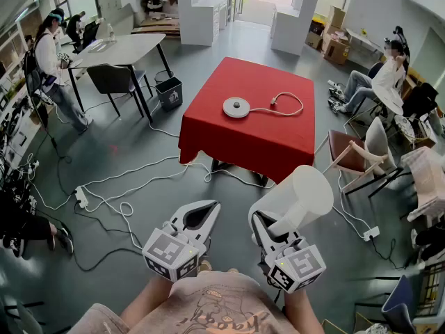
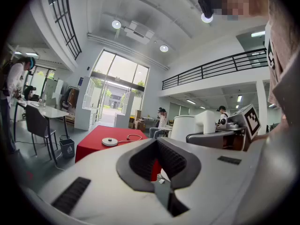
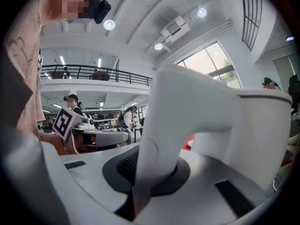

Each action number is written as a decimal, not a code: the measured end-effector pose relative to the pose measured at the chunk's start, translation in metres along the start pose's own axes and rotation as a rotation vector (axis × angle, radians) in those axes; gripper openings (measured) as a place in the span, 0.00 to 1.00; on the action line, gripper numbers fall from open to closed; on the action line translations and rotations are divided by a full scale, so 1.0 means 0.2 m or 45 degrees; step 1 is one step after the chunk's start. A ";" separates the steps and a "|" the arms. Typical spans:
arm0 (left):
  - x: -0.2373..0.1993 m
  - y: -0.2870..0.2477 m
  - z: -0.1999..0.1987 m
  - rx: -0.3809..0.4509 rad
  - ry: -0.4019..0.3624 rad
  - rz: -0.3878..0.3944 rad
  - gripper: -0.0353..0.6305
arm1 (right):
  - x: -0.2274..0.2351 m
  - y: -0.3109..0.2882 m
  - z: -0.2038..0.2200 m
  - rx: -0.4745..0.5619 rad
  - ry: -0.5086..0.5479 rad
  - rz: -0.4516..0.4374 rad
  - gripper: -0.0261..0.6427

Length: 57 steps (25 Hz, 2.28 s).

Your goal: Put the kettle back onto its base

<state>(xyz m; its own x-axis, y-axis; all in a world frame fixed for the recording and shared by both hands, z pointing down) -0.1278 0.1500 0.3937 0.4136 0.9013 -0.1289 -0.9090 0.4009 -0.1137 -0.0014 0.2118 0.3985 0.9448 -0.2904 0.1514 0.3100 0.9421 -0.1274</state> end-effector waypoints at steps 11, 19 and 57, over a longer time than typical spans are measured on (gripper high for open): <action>-0.01 0.00 -0.01 -0.008 -0.003 -0.014 0.03 | 0.03 0.01 -0.03 -0.013 0.004 -0.022 0.11; 0.02 -0.01 0.00 -0.010 0.002 -0.028 0.03 | 0.02 0.02 -0.05 -0.016 0.027 -0.075 0.11; -0.26 -0.28 -0.01 0.005 0.012 -0.067 0.03 | 0.24 -0.31 -0.11 -0.008 0.037 -0.157 0.11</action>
<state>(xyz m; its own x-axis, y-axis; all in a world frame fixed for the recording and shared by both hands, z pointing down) -0.0982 0.0805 0.4045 0.4616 0.8772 -0.1319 -0.8860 0.4487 -0.1166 0.0272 0.1359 0.3927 0.9020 -0.4091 0.1382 0.4249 0.8978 -0.1157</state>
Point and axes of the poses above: the fingertips, and each gripper's own axes: y backward along the fingers, x to its right, z out of its underside, the point moved 4 cm from there along y, backward along the fingers, and after that the axes turned 3 degrees about z, right-handed, at the moved point
